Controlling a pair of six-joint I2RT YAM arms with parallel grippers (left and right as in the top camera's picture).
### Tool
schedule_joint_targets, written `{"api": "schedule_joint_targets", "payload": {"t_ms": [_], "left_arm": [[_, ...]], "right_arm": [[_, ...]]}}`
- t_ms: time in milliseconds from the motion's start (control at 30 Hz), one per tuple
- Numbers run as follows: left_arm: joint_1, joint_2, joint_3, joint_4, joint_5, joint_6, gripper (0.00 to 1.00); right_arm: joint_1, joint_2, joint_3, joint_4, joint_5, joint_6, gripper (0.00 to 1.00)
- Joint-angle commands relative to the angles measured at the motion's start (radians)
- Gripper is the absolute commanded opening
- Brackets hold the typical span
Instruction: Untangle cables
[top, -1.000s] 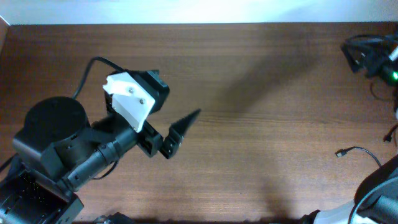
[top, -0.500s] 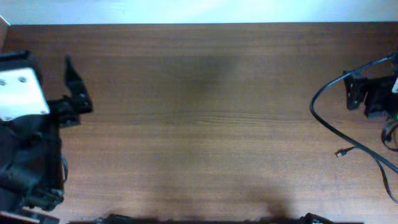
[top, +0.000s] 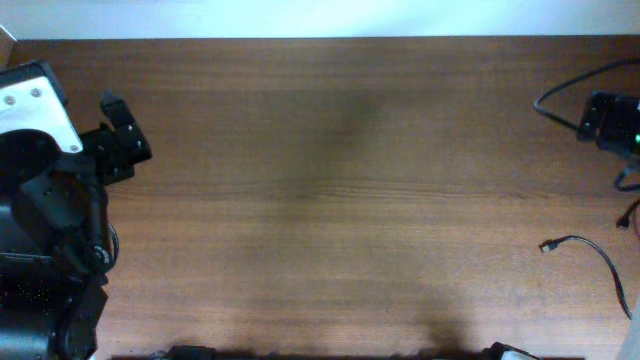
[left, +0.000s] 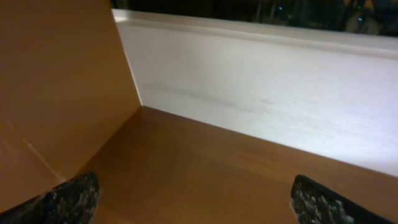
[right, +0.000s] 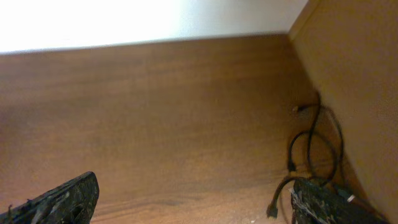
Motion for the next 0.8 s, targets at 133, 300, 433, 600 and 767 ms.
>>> {"api": "schedule_joint_targets", "payload": {"t_ms": [133,300,433,600,767], "left_arm": [[0.006,-0.008,0.005,-0.035,0.041,-0.009,0.99],[0.006,-0.008,0.005,-0.041,0.041,-0.009,0.99],[0.006,-0.007,0.005,-0.041,0.041,-0.01,0.99],[0.006,-0.003,0.004,-0.042,0.249,-0.009,0.99],[0.006,-0.003,0.005,-0.042,0.249,-0.009,0.99]], "right_arm": [[0.005,0.331,0.006,0.001,0.015,0.016,0.99],[0.005,0.608,0.006,0.002,0.015,0.015,0.99],[0.005,0.672,0.006,0.002,0.016,0.015,0.98],[0.005,0.671,0.006,0.002,0.015,0.015,0.99],[0.005,0.671,0.006,0.002,0.016,0.015,0.99]]}}
